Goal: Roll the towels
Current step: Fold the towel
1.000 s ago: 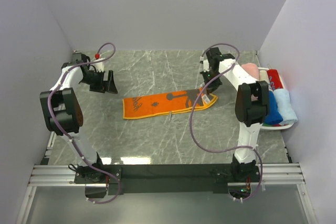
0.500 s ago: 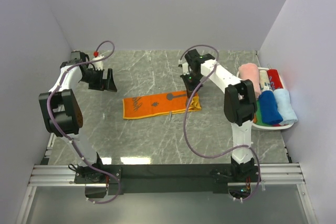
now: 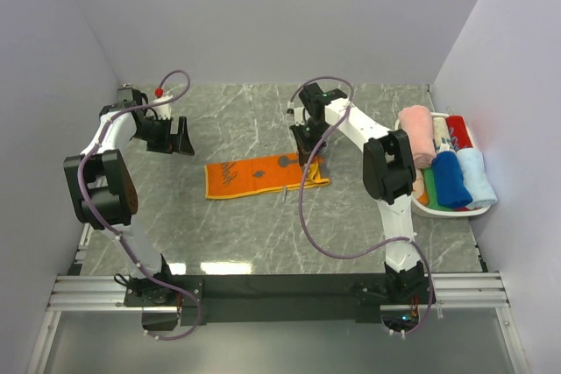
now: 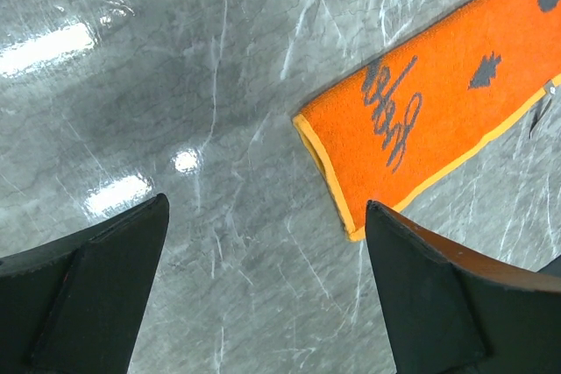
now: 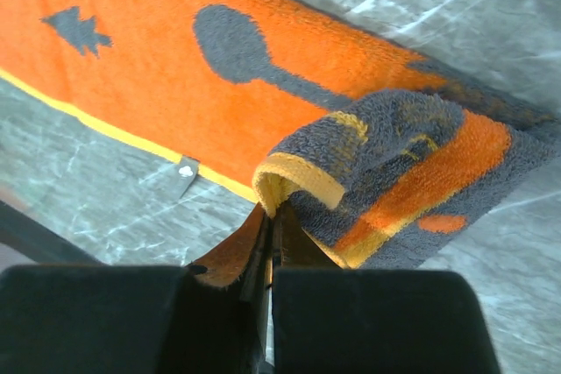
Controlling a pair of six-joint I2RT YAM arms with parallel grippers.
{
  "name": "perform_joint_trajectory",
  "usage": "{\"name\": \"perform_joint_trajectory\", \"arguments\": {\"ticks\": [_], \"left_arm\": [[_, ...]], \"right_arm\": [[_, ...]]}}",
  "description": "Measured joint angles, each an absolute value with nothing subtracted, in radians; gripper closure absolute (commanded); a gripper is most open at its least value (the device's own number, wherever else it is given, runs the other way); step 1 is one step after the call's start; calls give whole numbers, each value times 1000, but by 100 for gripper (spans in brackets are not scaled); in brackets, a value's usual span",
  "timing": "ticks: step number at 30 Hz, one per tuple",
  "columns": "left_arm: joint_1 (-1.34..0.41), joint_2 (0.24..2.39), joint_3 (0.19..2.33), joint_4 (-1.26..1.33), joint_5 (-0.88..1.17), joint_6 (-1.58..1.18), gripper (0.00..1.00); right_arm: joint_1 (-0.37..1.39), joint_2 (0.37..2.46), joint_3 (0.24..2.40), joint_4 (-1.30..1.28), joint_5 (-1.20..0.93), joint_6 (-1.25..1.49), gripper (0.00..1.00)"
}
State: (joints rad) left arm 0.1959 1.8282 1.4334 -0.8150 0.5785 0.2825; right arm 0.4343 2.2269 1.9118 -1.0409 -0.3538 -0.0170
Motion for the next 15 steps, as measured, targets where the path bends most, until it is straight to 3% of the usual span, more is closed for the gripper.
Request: {"name": "perform_joint_trajectory", "arguments": {"ticks": [14, 15], "left_arm": [[198, 1828, 1433, -812, 579, 282, 1], [198, 1828, 1431, -812, 579, 283, 1]], "right_arm": [[456, 2287, 1944, -1052, -410, -14, 100], [458, 2299, 1951, -1051, -409, -12, 96]]}}
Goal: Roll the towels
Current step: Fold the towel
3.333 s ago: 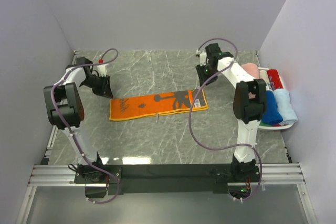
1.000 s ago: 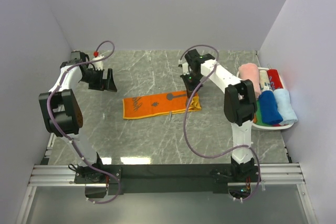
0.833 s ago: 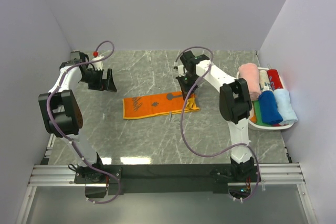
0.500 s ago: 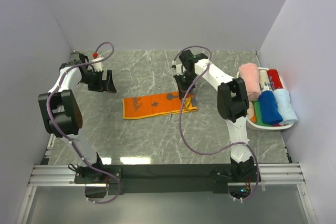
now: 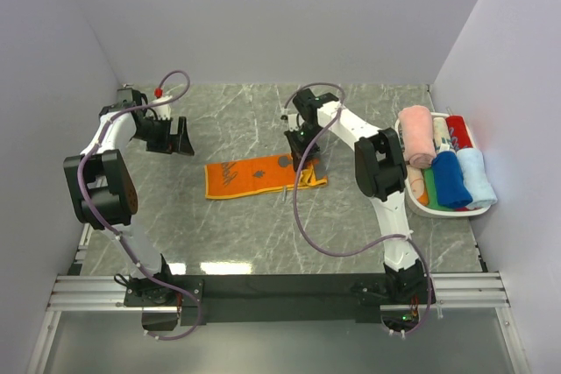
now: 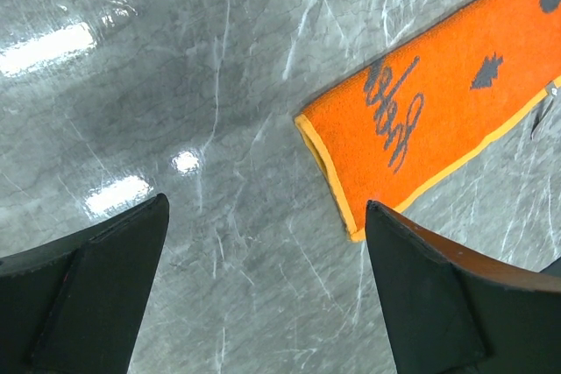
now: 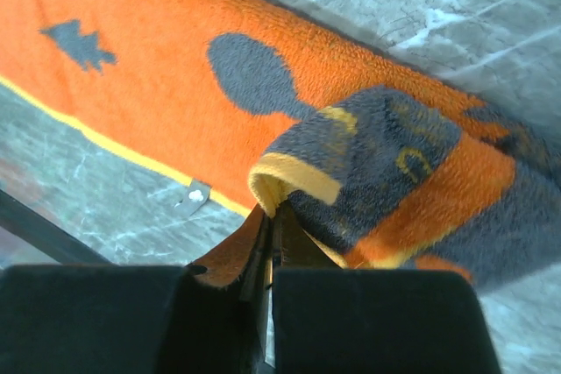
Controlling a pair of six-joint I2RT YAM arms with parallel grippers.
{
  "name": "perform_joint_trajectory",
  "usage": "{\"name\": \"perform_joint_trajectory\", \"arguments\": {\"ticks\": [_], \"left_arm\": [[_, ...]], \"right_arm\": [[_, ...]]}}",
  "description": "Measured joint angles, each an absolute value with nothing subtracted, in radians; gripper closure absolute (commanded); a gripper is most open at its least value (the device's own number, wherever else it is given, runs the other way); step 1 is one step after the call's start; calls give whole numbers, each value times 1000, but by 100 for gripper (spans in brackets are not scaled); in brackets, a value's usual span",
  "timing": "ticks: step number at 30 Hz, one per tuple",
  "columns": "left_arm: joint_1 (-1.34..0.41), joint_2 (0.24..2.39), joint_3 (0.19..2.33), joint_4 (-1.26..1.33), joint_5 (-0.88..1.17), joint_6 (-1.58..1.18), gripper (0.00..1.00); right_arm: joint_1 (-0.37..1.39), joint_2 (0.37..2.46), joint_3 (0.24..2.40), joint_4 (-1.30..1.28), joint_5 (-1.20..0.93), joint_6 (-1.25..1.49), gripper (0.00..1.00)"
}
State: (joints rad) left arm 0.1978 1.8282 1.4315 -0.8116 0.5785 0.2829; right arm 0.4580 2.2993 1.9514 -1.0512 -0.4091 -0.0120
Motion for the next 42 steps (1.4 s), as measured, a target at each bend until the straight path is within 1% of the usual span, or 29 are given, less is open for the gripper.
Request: {"name": "perform_joint_trajectory", "arguments": {"ticks": [1, 3, 4, 5, 6, 8, 9, 11, 12, 14, 15, 16, 17, 21, 24, 30, 34, 36, 40, 41, 42], "left_arm": [[198, 1828, 1430, -810, 579, 283, 0], [198, 1828, 1424, -810, 579, 285, 0], [198, 1828, 1420, -809, 579, 287, 1], [198, 1827, 1416, -810, 581, 293, 1], [198, 1827, 1412, -811, 585, 297, 7], [198, 1827, 1403, -818, 606, 313, 17], [197, 1825, 1399, -819, 613, 320, 24], [191, 1814, 1383, -820, 631, 332, 31], [183, 1806, 1375, -822, 637, 337, 43], [159, 1795, 1368, -823, 646, 341, 56], [142, 1793, 1367, -825, 650, 346, 68], [118, 1792, 1367, -826, 654, 345, 73], [92, 1792, 1366, -828, 658, 349, 83], [-3, 1795, 1348, -833, 654, 349, 98], [-57, 1822, 1344, -832, 639, 338, 99], [-70, 1934, 1344, -825, 614, 294, 99], [-70, 2020, 1361, -827, 586, 253, 99], [-69, 2043, 1394, -846, 583, 237, 99], [-70, 2113, 1518, -859, 556, 214, 99], [-70, 2130, 1550, -857, 551, 213, 97], [-70, 2156, 1596, -863, 539, 215, 92]], "right_arm": [[459, 2307, 1953, -1050, -410, -11, 92], [461, 2318, 1959, -1058, -413, -7, 77], [461, 2321, 1964, -1063, -414, -6, 71], [461, 2321, 1968, -1065, -418, -6, 60], [461, 2321, 1974, -1069, -424, -5, 55], [461, 2321, 1992, -1078, -444, -19, 49], [460, 2321, 2001, -1081, -457, -25, 49], [460, 2308, 2004, -1082, -474, -48, 50], [460, 2296, 2002, -1082, -477, -59, 51], [454, 2260, 1984, -1065, -476, -77, 58], [451, 2233, 1967, -1056, -472, -88, 61], [446, 2205, 1951, -1050, -460, -99, 64], [439, 2185, 1942, -1046, -450, -105, 71], [385, 2151, 1946, -1027, -374, -140, 73], [345, 2176, 1950, -1010, -319, -155, 75], [324, 2289, 1984, -987, -273, -163, 77], [333, 2336, 1962, -980, -273, -167, 84], [334, 2326, 1942, -965, -273, -169, 85], [334, 2264, 1828, -913, -290, -170, 87], [336, 2246, 1795, -913, -300, -169, 87], [339, 2230, 1769, -910, -309, -167, 87]]}}
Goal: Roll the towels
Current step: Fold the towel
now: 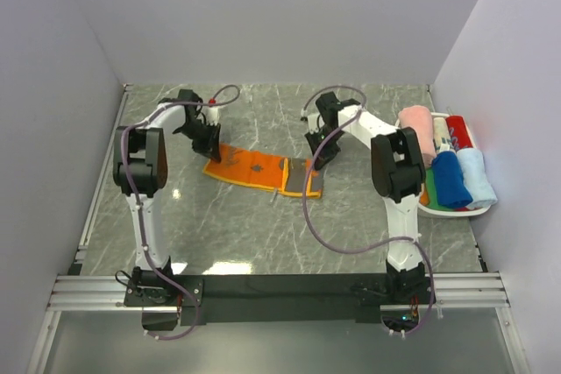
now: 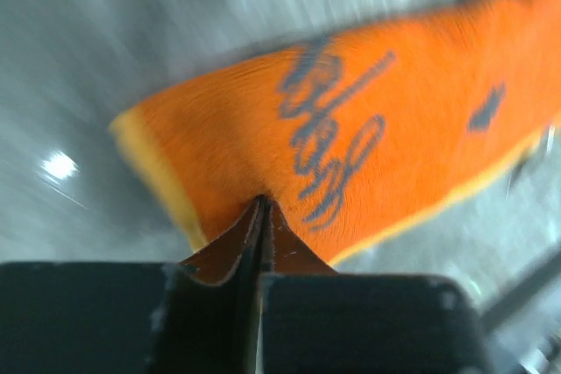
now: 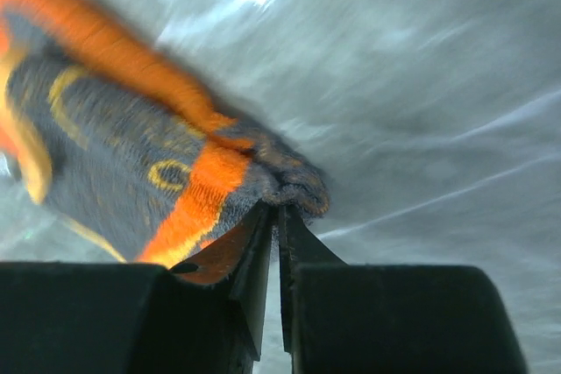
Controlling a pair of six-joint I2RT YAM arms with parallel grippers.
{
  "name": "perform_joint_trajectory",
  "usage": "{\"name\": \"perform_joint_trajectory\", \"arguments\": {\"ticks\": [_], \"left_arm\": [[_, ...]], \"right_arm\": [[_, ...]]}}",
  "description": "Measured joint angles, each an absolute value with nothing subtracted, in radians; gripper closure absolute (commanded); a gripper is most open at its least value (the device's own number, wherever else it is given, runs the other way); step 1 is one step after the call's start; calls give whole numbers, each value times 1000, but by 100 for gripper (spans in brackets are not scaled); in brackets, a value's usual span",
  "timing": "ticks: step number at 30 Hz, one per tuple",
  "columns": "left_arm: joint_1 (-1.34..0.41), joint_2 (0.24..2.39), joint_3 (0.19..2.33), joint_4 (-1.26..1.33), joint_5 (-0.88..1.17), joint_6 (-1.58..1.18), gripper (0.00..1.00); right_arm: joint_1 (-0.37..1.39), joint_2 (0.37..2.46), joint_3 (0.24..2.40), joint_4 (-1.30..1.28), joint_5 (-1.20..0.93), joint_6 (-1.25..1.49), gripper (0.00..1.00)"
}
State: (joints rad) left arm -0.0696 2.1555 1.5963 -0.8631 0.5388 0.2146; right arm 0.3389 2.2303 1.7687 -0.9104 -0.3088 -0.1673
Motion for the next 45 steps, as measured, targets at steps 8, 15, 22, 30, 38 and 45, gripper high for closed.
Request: {"name": "perform_joint_trajectory", "arguments": {"ticks": [8, 15, 22, 30, 38, 45], "left_arm": [[-78, 2460, 2178, -885, 544, 223, 63], [-90, 2261, 1948, -805, 556, 210, 71], [-109, 2046, 1747, -778, 471, 121, 93], [-128, 2136, 1706, -759, 397, 47, 99], [-156, 2275, 1826, -778, 379, 35, 99], [-204, 2372, 1977, -754, 397, 44, 95]], "right_arm": [[503, 2081, 1488, -934, -539, -178, 82], [505, 2053, 1534, -963, -671, -171, 81], [424, 2046, 1552, -945, -644, -143, 75], [450, 2101, 1557, -925, -653, -131, 77], [481, 2138, 1512, -897, -685, -104, 80], [607, 2174, 1512, -853, -775, -45, 75]]}}
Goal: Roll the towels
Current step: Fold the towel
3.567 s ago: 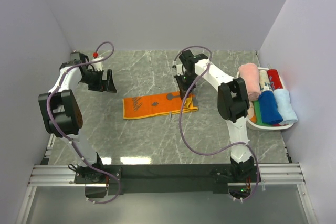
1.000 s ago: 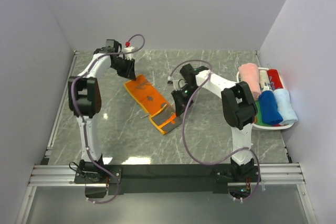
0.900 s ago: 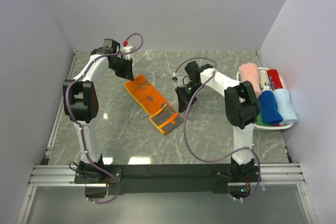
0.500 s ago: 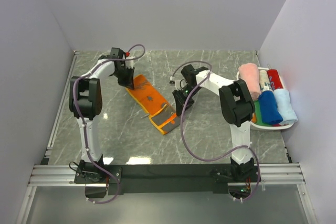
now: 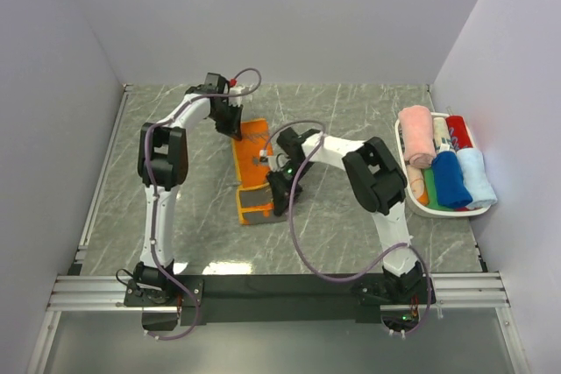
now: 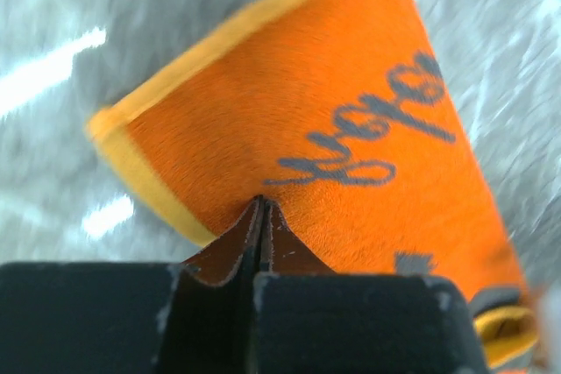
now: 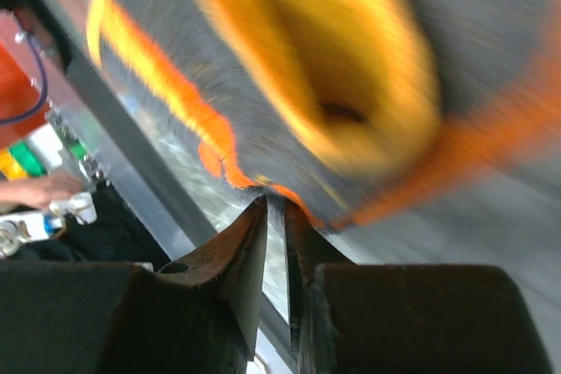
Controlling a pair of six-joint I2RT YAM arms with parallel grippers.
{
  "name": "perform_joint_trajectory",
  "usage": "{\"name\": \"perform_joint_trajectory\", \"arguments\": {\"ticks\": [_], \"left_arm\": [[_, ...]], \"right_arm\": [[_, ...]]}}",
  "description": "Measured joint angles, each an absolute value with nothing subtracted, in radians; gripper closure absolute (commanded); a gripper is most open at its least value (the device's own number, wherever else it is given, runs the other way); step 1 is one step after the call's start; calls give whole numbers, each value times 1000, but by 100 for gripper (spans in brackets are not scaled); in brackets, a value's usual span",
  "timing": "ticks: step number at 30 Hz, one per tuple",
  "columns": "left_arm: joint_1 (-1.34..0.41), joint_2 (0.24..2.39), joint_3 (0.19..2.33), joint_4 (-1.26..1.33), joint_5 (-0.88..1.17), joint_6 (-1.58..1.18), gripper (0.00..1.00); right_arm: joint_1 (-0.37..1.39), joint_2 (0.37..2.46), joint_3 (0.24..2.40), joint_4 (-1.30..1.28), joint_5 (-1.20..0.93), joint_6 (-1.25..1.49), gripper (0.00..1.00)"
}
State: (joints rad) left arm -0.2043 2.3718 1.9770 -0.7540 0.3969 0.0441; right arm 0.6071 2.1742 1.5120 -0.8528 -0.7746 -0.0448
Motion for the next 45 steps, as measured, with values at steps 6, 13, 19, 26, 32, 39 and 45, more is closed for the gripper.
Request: {"name": "perform_joint_trajectory", "arguments": {"ticks": [6, 13, 19, 26, 32, 39, 45], "left_arm": [[-221, 2435, 2088, -741, 420, 31, 82], [-214, 2321, 1959, -657, 385, 19, 64], [-154, 2033, 1788, -552, 395, 5, 22], [-15, 1692, 1601, -441, 497, -12, 26], [61, 1680, 1589, -537, 697, 67, 28], [69, 1680, 1475, -594, 759, 117, 30], [69, 1678, 1455, -597, 760, 131, 30]], "right_arm": [[681, 2154, 1463, -810, -825, -10, 56], [602, 2045, 1413, -808, -769, -4, 56], [553, 1955, 1479, -812, -694, -1, 57], [557, 2050, 1640, -803, -635, 6, 57], [558, 2181, 1729, -804, -625, 20, 58], [559, 2230, 1748, -811, -630, 27, 63], [561, 2232, 1749, -817, -654, 27, 66]]}}
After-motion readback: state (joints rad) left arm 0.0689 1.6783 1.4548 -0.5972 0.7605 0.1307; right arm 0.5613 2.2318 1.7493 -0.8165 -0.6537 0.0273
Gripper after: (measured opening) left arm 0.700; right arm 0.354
